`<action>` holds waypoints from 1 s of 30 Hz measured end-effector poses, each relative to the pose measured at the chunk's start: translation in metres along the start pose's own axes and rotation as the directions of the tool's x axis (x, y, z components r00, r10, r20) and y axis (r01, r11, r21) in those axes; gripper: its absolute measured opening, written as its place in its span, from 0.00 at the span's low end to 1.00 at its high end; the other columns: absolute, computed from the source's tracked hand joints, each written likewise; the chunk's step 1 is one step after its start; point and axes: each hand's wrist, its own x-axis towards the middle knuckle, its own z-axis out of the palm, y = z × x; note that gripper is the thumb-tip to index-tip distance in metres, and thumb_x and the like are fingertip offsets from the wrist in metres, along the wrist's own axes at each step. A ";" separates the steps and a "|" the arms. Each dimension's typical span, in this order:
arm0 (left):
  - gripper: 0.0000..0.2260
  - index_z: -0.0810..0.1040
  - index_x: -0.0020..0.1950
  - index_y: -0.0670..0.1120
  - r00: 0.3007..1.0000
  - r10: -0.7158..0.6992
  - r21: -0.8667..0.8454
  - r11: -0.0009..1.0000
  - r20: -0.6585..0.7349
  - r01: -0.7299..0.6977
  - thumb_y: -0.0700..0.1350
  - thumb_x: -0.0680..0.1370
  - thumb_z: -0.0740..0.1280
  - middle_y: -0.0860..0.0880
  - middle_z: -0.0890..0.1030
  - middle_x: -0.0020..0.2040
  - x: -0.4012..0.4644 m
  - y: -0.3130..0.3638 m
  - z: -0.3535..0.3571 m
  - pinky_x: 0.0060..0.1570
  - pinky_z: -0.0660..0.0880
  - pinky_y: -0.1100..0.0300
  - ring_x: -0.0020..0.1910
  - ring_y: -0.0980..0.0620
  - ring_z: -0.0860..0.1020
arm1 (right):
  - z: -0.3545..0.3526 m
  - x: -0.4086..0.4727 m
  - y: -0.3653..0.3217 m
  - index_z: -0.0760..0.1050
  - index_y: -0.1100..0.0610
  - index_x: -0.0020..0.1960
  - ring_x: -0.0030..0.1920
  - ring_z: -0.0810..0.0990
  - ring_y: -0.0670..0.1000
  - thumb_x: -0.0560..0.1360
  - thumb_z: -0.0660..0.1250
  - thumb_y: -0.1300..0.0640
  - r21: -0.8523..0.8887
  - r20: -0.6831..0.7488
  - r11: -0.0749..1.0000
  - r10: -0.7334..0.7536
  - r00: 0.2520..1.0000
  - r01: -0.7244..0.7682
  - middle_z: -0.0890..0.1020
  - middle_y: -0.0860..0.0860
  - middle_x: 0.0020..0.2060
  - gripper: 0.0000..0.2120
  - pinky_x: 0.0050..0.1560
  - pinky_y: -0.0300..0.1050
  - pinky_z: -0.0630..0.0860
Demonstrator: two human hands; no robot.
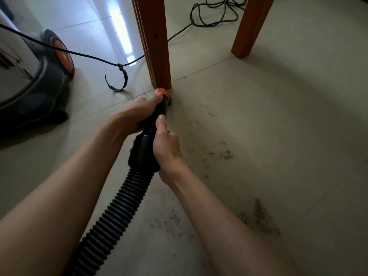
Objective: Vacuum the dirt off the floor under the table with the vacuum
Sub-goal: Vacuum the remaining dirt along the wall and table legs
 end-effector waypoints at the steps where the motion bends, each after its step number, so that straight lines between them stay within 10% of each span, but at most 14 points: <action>1: 0.22 0.72 0.57 0.38 1.000 -0.004 0.008 1.000 0.002 0.004 0.57 0.80 0.57 0.42 0.78 0.47 0.001 0.000 0.000 0.36 0.74 0.59 0.37 0.50 0.77 | 0.000 0.002 0.001 0.74 0.61 0.52 0.50 0.82 0.60 0.79 0.51 0.38 0.015 0.007 1.000 0.016 1.000 -0.016 0.82 0.60 0.49 0.27 0.52 0.54 0.80; 21: 0.24 0.72 0.56 0.38 0.984 -0.025 -0.055 0.998 0.178 0.035 0.59 0.79 0.57 0.43 0.76 0.44 0.007 -0.003 0.014 0.40 0.76 0.59 0.38 0.51 0.76 | -0.017 0.005 0.004 0.71 0.57 0.47 0.38 0.81 0.56 0.78 0.56 0.48 0.167 0.058 0.985 0.022 0.998 -0.031 0.79 0.59 0.41 0.14 0.46 0.50 0.80; 30: 0.19 0.71 0.57 0.40 0.992 -0.013 0.001 1.000 0.129 0.013 0.56 0.81 0.56 0.44 0.77 0.42 0.015 0.003 0.019 0.38 0.73 0.61 0.37 0.52 0.76 | -0.012 0.013 -0.003 0.70 0.56 0.46 0.50 0.82 0.59 0.80 0.50 0.39 0.030 -0.015 1.000 -0.001 1.000 0.001 0.81 0.62 0.51 0.22 0.54 0.55 0.79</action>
